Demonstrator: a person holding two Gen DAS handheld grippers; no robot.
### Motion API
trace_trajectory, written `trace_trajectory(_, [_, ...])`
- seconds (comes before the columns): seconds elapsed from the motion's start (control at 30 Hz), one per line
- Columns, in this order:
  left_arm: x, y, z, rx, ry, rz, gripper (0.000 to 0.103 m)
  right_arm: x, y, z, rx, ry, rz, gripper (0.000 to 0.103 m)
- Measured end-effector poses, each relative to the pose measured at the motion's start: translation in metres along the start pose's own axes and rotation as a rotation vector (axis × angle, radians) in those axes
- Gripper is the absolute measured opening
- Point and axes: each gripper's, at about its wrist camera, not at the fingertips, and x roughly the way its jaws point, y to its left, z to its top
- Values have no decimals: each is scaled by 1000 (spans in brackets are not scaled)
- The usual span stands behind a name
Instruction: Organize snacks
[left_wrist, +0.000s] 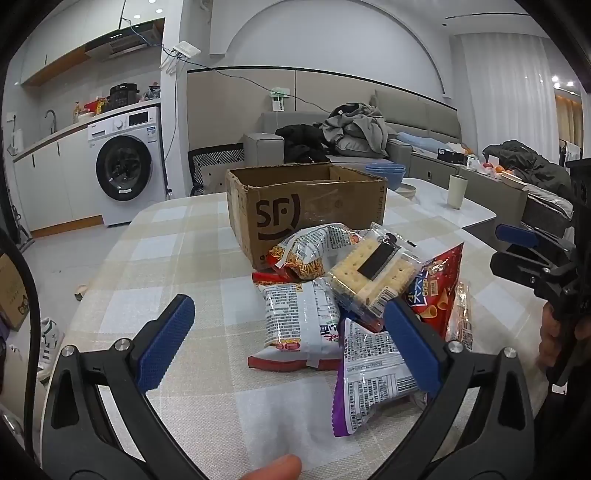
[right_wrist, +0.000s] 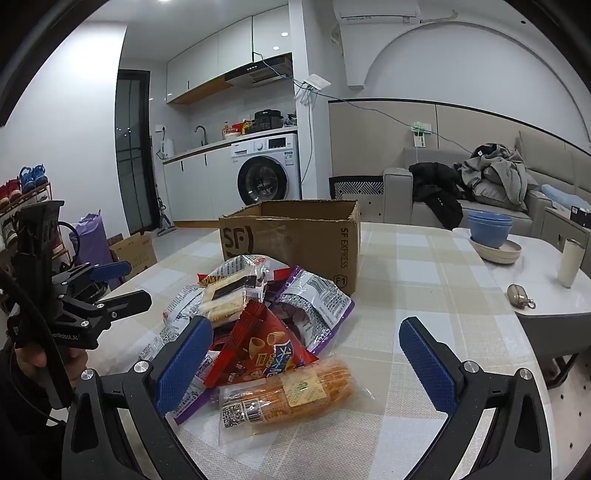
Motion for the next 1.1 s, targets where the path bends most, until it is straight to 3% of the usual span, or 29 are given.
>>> trace_trajectory(0.43, [1, -2, -2, 10, 18, -29, 102, 6, 0, 1, -4, 23, -16, 103])
trace_trajectory(0.8, [13, -4, -2, 13, 62, -9, 102, 15, -3, 1, 17, 61, -17, 103])
trace_trajectory(0.97, [15, -9, -4, 42, 94, -27, 102, 28, -2, -3, -10, 170, -12, 103])
trace_trajectory(1.1, [16, -15, -5, 39, 117, -90, 102, 36, -4, -9, -13, 235, 11, 103])
